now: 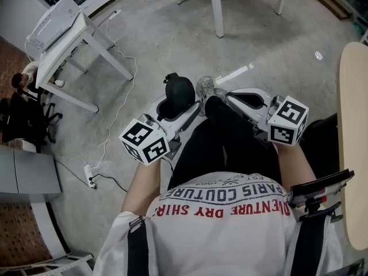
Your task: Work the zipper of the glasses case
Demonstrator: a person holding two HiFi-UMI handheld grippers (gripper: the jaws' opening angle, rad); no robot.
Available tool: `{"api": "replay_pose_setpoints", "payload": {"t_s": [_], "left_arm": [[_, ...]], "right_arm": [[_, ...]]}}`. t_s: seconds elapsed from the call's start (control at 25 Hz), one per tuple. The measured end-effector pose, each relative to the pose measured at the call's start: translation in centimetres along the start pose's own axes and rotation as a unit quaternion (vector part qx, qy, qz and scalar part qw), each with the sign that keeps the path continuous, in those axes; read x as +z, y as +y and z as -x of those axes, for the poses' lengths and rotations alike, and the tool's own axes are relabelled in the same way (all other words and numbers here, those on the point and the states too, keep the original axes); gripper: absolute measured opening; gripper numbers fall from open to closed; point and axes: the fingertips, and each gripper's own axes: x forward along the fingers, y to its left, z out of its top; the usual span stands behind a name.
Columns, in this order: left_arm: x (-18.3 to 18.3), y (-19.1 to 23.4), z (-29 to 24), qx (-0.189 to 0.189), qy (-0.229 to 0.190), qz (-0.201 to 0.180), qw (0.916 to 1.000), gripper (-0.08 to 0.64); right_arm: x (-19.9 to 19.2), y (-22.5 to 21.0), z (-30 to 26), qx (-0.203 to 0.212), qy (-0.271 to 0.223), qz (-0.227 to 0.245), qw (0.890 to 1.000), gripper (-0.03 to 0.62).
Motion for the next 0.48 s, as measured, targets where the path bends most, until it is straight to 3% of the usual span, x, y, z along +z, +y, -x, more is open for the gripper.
{"api": "replay_pose_setpoints", "payload": {"t_s": [0.2, 0.48], "left_arm": [[-0.5, -0.17, -0.36, 0.002, 0.026, -0.036, 0.999, 0.253], [-0.5, -0.52, -0.63, -0.008, 0.032, -0.046, 0.9984, 0.253]], "right_arm": [[-0.28, -0.27, -0.37, -0.026, 0.03, 0.051, 0.998, -0.005], [-0.51, -0.4, -0.41, -0.016, 0.026, 0.02, 0.999, -0.005]]}}
